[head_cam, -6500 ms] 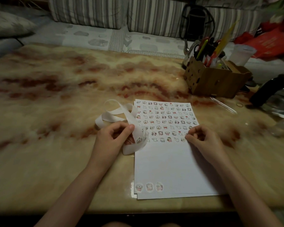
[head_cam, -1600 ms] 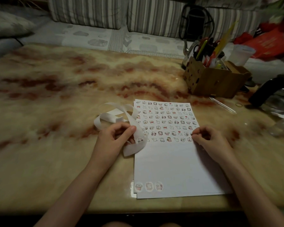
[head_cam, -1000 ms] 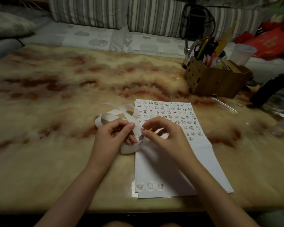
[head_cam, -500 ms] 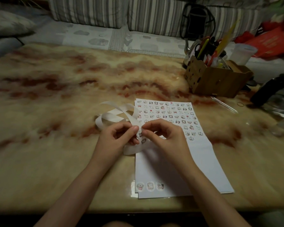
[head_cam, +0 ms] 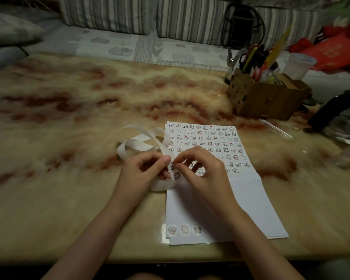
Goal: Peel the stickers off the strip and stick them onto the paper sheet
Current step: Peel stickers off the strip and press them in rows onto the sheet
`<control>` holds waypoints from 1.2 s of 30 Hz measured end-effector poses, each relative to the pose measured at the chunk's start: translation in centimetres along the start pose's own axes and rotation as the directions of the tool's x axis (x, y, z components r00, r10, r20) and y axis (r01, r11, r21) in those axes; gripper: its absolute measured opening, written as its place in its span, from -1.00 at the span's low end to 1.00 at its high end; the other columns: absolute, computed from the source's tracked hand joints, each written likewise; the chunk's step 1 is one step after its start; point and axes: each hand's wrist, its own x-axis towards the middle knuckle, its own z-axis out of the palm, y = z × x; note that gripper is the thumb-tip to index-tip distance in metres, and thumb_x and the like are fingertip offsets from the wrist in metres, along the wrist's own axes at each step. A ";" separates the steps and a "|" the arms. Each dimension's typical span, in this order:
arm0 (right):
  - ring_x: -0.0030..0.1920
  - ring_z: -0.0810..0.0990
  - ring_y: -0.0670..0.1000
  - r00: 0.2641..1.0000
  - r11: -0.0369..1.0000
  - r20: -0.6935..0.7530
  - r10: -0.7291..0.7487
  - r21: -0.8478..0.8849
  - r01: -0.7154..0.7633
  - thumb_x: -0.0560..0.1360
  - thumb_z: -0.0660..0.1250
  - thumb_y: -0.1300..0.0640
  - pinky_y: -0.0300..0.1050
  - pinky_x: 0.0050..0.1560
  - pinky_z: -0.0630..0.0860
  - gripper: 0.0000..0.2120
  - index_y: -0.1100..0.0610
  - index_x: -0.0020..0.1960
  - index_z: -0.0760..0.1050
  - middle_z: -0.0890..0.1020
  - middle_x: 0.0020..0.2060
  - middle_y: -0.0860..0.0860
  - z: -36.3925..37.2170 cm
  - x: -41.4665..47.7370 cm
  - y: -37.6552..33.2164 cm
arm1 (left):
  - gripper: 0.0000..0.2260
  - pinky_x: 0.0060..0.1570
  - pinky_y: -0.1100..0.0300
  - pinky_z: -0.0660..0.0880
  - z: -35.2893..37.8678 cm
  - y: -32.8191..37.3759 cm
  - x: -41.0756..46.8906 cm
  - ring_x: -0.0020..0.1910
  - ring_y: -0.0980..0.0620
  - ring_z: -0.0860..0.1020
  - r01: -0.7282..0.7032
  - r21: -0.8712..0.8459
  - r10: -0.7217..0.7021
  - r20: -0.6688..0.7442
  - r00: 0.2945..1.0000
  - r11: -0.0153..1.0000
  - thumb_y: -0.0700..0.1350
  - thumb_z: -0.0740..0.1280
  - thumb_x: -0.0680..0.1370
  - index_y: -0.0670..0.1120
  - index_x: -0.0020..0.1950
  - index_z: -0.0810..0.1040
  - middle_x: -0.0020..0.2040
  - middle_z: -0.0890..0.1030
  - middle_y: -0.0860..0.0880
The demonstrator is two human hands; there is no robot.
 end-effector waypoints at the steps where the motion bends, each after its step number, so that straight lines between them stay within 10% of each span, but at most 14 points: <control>1: -0.16 0.55 -0.08 1.000 1.000 -0.002 -0.012 -0.021 0.012 0.43 0.40 0.24 -0.21 -0.22 0.46 -0.94 0.10 -0.16 0.59 0.58 -0.18 -0.10 0.0 0.0 0.0 | -0.83 -0.21 0.29 0.51 0.0 0.0 0.0 -0.38 0.06 0.57 -0.002 0.000 0.002 0.001 1.000 1.000 -0.17 0.35 0.50 -0.18 -0.28 0.61 -0.41 0.62 -0.09; 12: -0.11 0.54 -0.02 0.998 0.993 0.061 0.020 0.113 -0.027 0.44 0.38 0.11 -0.30 -0.13 0.38 -0.96 0.07 -0.16 0.56 0.59 -0.19 -0.11 -1.4 -0.8 -0.6 | -0.83 -0.26 0.36 0.50 0.0 -0.2 0.0 -0.40 0.12 0.58 0.015 0.005 -0.015 -0.012 1.000 1.000 -0.23 0.32 0.53 -0.29 -0.22 0.59 -0.41 0.62 -0.07; 19: -0.35 0.55 -0.05 0.891 0.864 0.036 0.452 0.231 -0.447 0.40 0.46 0.24 -0.35 -0.46 0.41 -0.94 0.23 -0.17 0.60 0.70 -0.25 0.12 -7.3 0.1 1.6 | -0.83 -0.22 0.37 0.49 0.0 -0.4 0.0 -0.37 0.12 0.58 0.040 0.004 -0.040 -0.015 0.999 0.999 -0.22 0.33 0.53 -0.29 -0.21 0.59 -0.39 0.63 -0.07; 26: -0.66 0.37 -0.20 0.767 0.768 -0.040 0.640 0.054 -0.638 0.47 0.38 0.31 -0.43 -0.60 0.18 -0.91 0.35 -0.11 0.59 0.52 -0.64 -0.09 -12.0 -0.2 5.2 | -0.88 -0.15 0.33 0.53 0.1 -1.1 0.1 -0.25 0.11 0.65 0.086 0.087 -0.088 0.024 0.996 0.993 -0.17 0.36 0.51 -0.18 -0.17 0.65 -0.25 0.70 -0.02; 36: -0.58 0.33 -0.20 0.778 0.778 -0.027 0.628 -0.024 -0.628 0.46 0.41 0.27 -0.44 -0.52 0.25 -0.91 0.24 -0.22 0.63 0.65 -0.39 0.01 -11.8 -0.1 6.8 | -0.87 -0.13 0.29 0.53 0.1 -1.4 0.2 -0.24 0.12 0.65 0.101 0.166 -0.106 0.020 0.994 0.981 -0.15 0.37 0.51 -0.14 -0.21 0.62 -0.26 0.69 0.00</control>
